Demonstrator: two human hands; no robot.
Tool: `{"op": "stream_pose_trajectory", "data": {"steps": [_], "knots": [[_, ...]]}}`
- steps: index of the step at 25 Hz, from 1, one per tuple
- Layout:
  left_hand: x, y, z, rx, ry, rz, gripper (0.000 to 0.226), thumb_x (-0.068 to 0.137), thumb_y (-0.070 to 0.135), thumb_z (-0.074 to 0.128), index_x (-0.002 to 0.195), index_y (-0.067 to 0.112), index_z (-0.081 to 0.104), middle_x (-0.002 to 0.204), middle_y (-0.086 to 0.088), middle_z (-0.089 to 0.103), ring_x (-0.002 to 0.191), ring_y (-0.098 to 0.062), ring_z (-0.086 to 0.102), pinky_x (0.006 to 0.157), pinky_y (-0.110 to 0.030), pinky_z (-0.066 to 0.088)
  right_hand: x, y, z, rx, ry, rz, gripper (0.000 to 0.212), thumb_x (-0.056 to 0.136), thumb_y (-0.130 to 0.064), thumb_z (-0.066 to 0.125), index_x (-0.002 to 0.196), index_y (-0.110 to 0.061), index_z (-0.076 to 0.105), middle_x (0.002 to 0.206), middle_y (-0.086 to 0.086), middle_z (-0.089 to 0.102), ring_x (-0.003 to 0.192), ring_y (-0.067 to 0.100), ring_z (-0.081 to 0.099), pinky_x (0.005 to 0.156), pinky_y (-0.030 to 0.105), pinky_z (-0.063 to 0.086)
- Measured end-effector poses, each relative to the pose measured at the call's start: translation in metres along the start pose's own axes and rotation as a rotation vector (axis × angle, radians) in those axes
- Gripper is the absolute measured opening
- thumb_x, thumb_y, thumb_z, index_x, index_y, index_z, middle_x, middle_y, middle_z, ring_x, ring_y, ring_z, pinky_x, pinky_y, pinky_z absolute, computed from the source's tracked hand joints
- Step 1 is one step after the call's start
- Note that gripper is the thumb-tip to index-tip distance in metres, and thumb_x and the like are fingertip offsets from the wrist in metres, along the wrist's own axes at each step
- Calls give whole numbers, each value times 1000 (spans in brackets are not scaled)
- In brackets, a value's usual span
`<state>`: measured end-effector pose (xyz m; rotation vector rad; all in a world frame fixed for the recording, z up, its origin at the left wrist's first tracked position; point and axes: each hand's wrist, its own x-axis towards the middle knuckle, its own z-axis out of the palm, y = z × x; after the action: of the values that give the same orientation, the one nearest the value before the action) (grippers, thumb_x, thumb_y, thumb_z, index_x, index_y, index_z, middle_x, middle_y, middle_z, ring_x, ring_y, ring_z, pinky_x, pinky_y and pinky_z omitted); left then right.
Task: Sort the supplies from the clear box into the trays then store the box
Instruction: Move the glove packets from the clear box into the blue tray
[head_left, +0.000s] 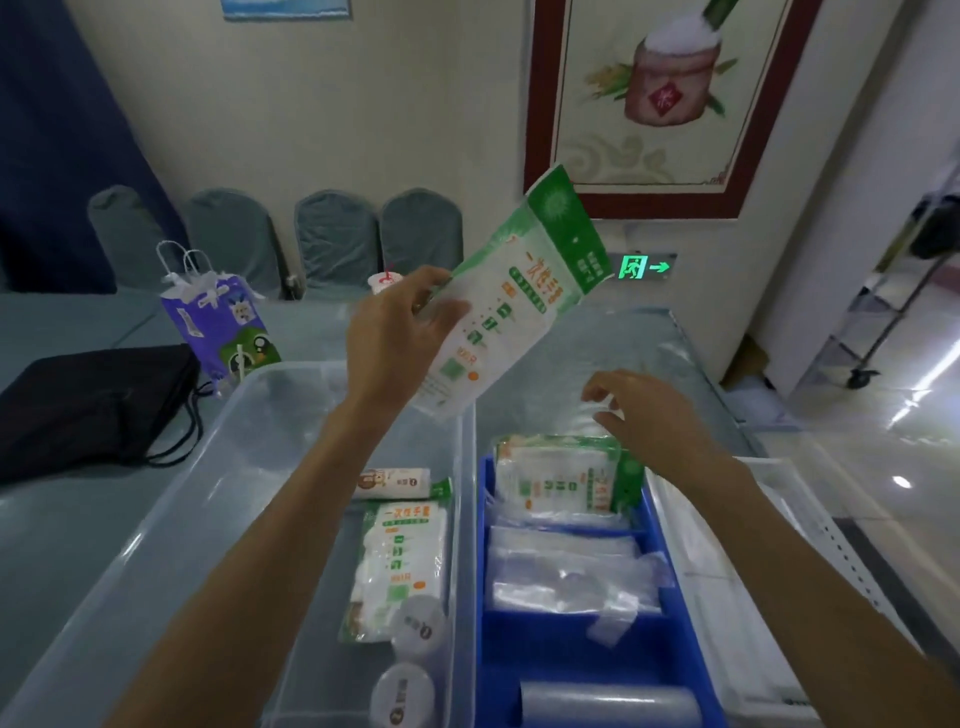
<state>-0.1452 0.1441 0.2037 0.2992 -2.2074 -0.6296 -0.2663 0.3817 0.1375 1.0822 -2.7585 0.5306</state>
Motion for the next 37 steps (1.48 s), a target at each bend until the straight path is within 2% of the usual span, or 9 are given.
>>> {"op": "stream_pose_trajectory", "data": {"steps": [3, 6, 8, 16, 19, 25, 29, 32, 37], "knots": [[8, 25, 37, -4, -15, 4, 23, 87, 36, 62, 107, 25, 65, 91, 8, 69, 63, -7, 63, 50, -14, 41, 1, 36, -4, 25, -38, 6, 18, 89, -18, 62, 106, -24, 62, 111, -6, 64, 95, 11, 58, 82, 27, 46], [12, 46, 81, -3, -63, -22, 23, 87, 35, 62, 108, 25, 65, 93, 6, 70, 64, -7, 64, 51, -22, 52, 8, 78, -6, 39, -73, 6, 18, 89, -17, 62, 107, -22, 62, 111, -5, 64, 95, 12, 57, 82, 29, 47], [11, 54, 111, 28, -102, -29, 23, 87, 33, 63, 108, 24, 65, 93, 1, 72, 62, -8, 64, 52, -24, 55, 13, 105, -2, 56, -108, 7, 19, 89, -16, 62, 107, -22, 62, 111, -4, 64, 97, 13, 58, 84, 31, 49], [-12, 50, 186, 164, -222, -154, 21, 88, 29, 62, 108, 23, 65, 88, 6, 69, 65, -10, 62, 50, -19, 46, 25, 167, 46, 64, -289, -36, 16, 91, -23, 59, 106, -25, 62, 107, -5, 64, 96, 17, 61, 79, 34, 52], [-16, 37, 198, 232, -252, -173, 19, 88, 32, 61, 105, 26, 66, 86, 2, 72, 64, -13, 65, 55, -29, 53, 28, 174, 71, 96, -381, -62, 17, 91, -22, 57, 108, -25, 61, 108, -3, 65, 96, 17, 61, 79, 35, 53], [-8, 12, 214, 179, -292, -261, 16, 86, 31, 62, 102, 26, 64, 89, 5, 71, 71, -13, 65, 62, -33, 55, 38, 172, 112, 176, -429, -39, 35, 91, -18, 58, 125, -19, 55, 123, 4, 56, 113, 22, 52, 90, 39, 49], [5, 2, 226, 126, -305, -243, 17, 87, 28, 62, 103, 23, 65, 89, 9, 67, 71, -10, 63, 62, -26, 53, 44, 172, 124, 216, -442, -22, 32, 92, -17, 57, 125, -16, 57, 124, 5, 58, 111, 23, 55, 92, 39, 49], [13, -3, 240, 81, -326, -224, 17, 85, 28, 63, 102, 24, 64, 94, 3, 71, 76, -14, 67, 69, -36, 57, 43, 173, 126, 272, -447, 12, 26, 94, -17, 55, 120, -18, 60, 121, 5, 61, 106, 22, 60, 88, 39, 52], [20, -9, 256, 27, -385, -227, 16, 84, 28, 64, 99, 24, 65, 93, 1, 71, 78, -15, 68, 68, -37, 57, 35, 175, 121, 345, -445, 44, 24, 95, -20, 54, 117, -21, 62, 122, 1, 63, 105, 18, 62, 87, 36, 55]]}}
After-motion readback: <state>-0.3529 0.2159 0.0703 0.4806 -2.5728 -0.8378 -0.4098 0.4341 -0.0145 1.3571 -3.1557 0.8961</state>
